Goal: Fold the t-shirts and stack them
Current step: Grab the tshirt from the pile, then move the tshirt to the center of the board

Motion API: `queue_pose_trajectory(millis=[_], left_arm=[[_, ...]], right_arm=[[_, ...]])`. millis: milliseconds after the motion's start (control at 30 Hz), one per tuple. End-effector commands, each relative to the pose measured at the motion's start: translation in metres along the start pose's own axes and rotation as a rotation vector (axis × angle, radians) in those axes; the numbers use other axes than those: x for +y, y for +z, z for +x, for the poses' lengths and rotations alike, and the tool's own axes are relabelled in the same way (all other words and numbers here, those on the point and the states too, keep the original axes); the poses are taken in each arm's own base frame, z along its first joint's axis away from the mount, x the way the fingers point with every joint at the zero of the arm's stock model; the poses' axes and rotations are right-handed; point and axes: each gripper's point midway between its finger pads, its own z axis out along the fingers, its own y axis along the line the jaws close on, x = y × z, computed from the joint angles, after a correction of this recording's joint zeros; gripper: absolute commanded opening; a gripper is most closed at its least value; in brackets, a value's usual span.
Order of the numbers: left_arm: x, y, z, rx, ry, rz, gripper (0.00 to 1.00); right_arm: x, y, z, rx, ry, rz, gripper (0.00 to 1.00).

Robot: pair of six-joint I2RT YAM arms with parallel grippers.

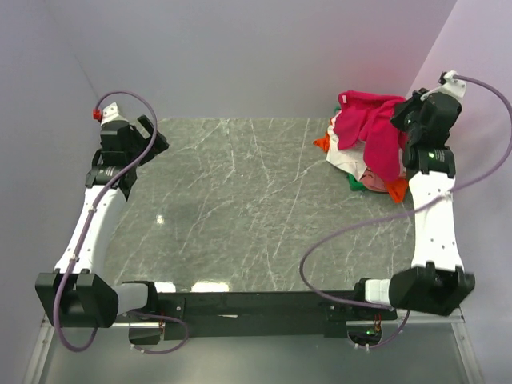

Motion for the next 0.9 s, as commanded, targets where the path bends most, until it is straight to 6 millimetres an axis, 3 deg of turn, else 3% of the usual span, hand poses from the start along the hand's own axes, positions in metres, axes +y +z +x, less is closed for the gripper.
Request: queue_pose_trajectory(millis=[0,100,133,200,300,500,700,767,833,867], left_arm=[[-0.014,-0.020,-0.017,-0.055,0.005,0.078,0.97],[-0.016,-0.029,-0.016,-0.053,0.003,0.096,0.97],[-0.017,-0.032,-0.017,-0.054,0.003,0.104,0.97],[-0.019,-0.042,-0.016,-0.055,0.002,0.119,0.97],[-0.021,-0.056,-0.019,-0.068,0.004,0.141,0.97],[-0.022,-0.088,-0.024,-0.084,0.022,0.168,0.97],[-0.019,-0.122,-0.025,-0.104,0.030,0.178,0.97],[-0.018,-0.129,-0.024,-0.102,0.026,0.177,0.97],[-0.009,-0.134,-0.022,-0.100,0.012,0.139,0.97],[-0.009,-0.136,-0.020,-0.095,0.008,0.138,0.96]], right_arm=[[0.042,-0.046,-0.054,-0.142,-0.082,-0.096,0.00],[0.081,-0.083,-0.069,-0.184,-0.147,-0.203,0.00],[0.086,-0.095,-0.077,-0.209,-0.152,-0.216,0.00],[0.118,-0.119,-0.081,-0.221,-0.149,-0.323,0.00],[0.146,-0.149,-0.094,-0.245,-0.127,-0.449,0.00],[0.217,-0.197,-0.087,-0.177,-0.089,-0.734,0.00],[0.275,-0.237,-0.060,-0.058,-0.055,-0.963,0.00],[0.283,-0.234,-0.035,0.016,-0.064,-0.992,0.00],[0.273,-0.226,-0.021,0.031,-0.049,-0.948,0.00],[0.262,-0.207,0.010,0.078,-0.060,-0.887,0.00]])
